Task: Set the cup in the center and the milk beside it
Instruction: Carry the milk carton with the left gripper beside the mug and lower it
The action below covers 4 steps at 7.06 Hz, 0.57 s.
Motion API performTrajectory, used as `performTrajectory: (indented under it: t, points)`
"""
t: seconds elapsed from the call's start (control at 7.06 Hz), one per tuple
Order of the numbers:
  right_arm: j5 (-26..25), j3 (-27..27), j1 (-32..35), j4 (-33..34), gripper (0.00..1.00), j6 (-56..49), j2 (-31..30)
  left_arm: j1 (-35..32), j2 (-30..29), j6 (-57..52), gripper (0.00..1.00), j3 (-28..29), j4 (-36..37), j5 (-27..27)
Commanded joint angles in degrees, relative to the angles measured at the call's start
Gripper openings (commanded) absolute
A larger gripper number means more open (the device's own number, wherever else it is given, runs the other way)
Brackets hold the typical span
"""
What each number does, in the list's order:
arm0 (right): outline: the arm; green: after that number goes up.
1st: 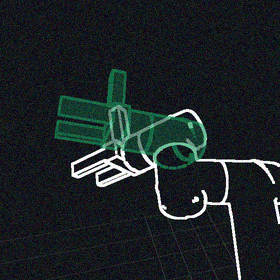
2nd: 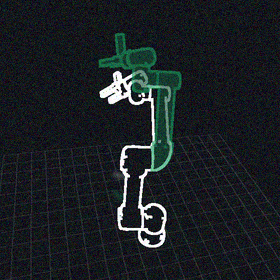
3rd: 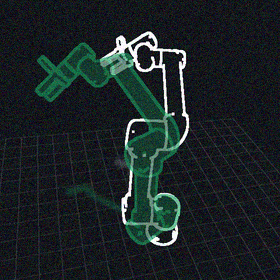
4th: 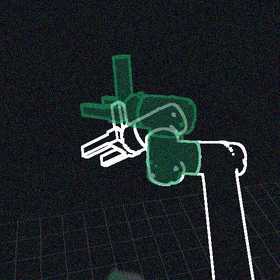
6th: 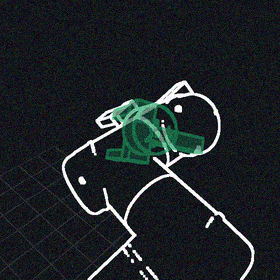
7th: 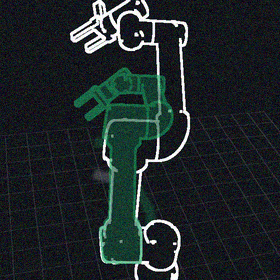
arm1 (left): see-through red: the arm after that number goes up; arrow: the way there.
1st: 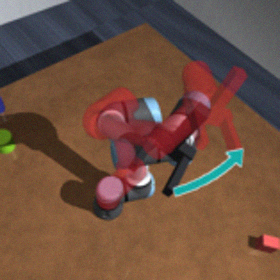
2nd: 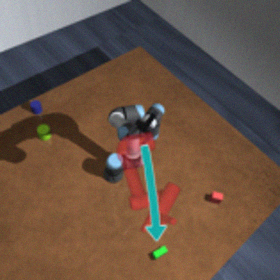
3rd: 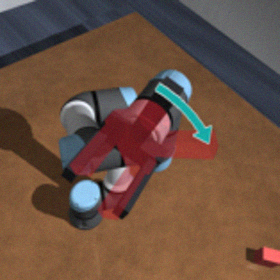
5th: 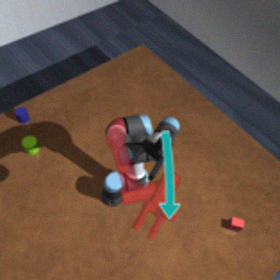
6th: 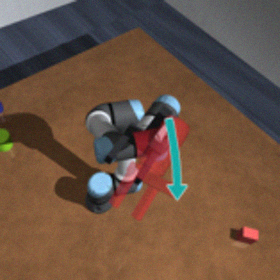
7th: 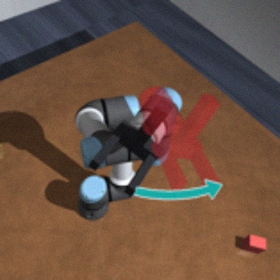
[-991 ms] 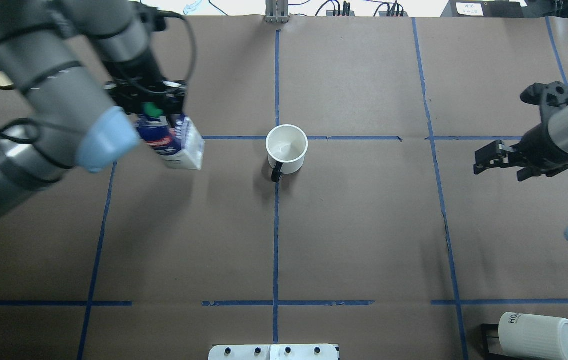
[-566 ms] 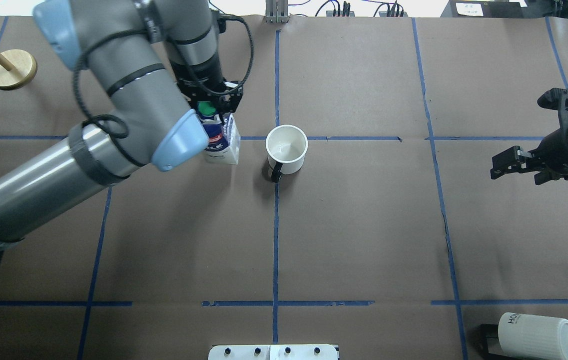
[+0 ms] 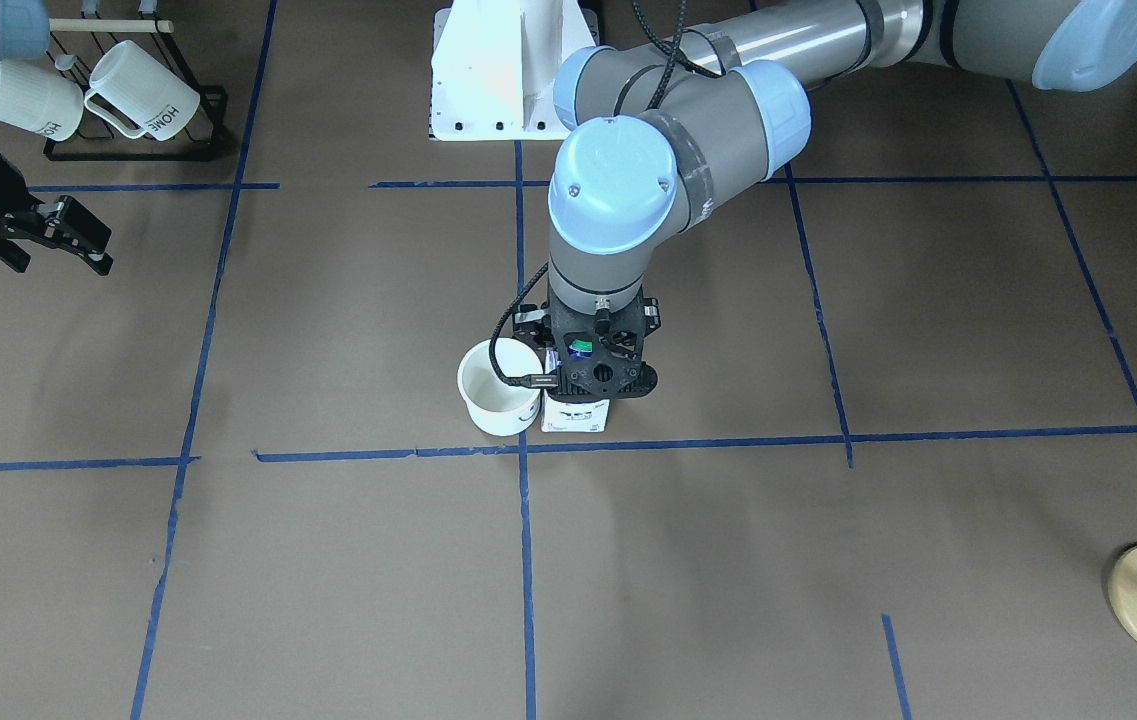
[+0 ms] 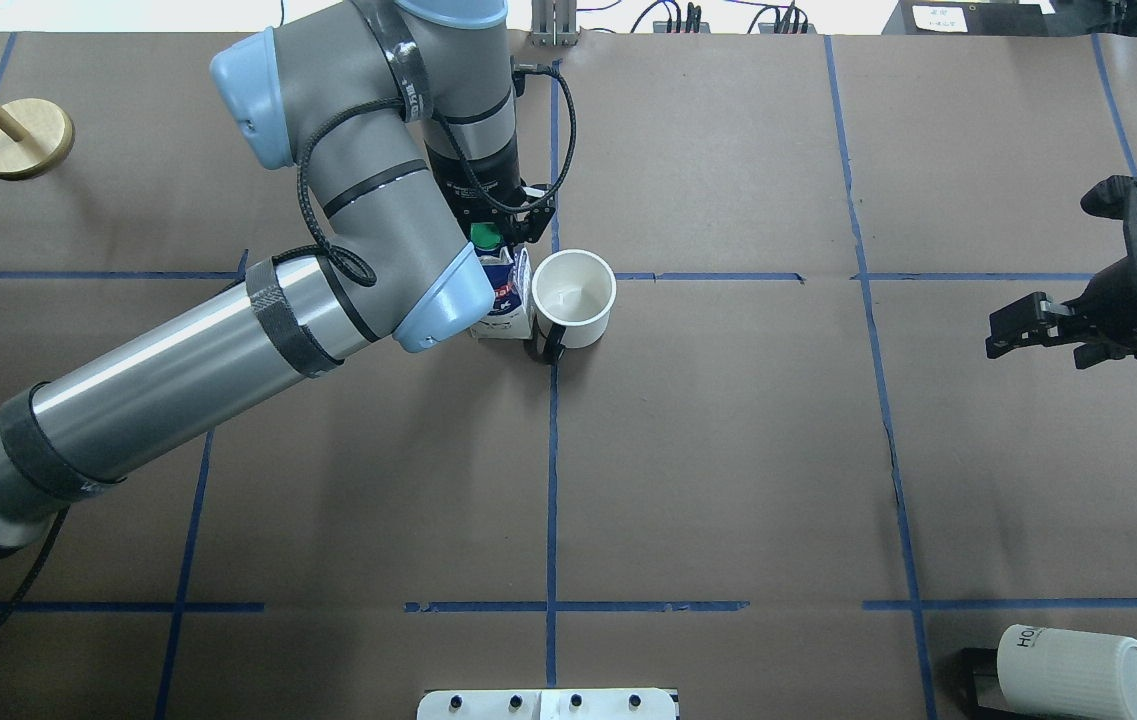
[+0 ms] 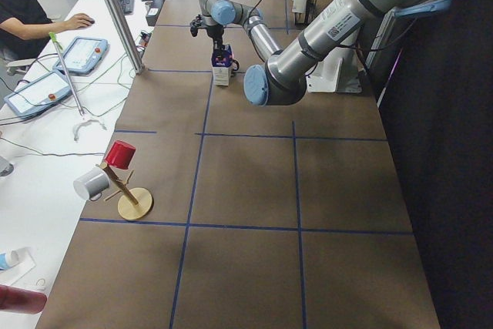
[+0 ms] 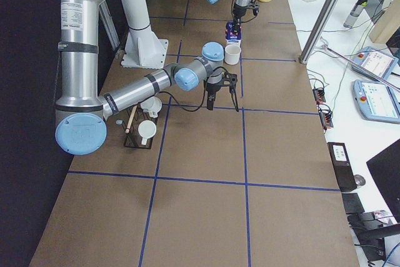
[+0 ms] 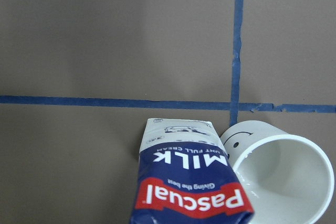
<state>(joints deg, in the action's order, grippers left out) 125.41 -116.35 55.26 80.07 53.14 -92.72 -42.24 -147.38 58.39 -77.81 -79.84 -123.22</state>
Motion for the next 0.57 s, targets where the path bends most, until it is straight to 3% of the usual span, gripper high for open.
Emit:
performTrajectory:
  t: [0.0, 0.14, 0.28, 0.42]
  points:
    - [-0.1, 0.1, -0.1, 0.0, 1.00, 0.0, 0.1, 0.1, -0.1, 0.1, 0.86, 0.1, -0.2, 0.0]
    - [-0.1, 0.1, -0.1, 0.0, 1.00, 0.0, 0.1, 0.1, -0.2, 0.1, 1.00, -0.1, -0.3, 0.0]
    - [-0.1, 0.1, -0.1, 0.0, 1.00, 0.0, 0.0, 0.1, -0.3, 0.1, 1.00, -0.1, -0.2, 0.1]
    - [-0.1, 0.1, -0.1, 0.0, 1.00, 0.0, 0.0, -0.1, -0.2, 0.2, 1.00, -3.7, 0.5, -0.1]
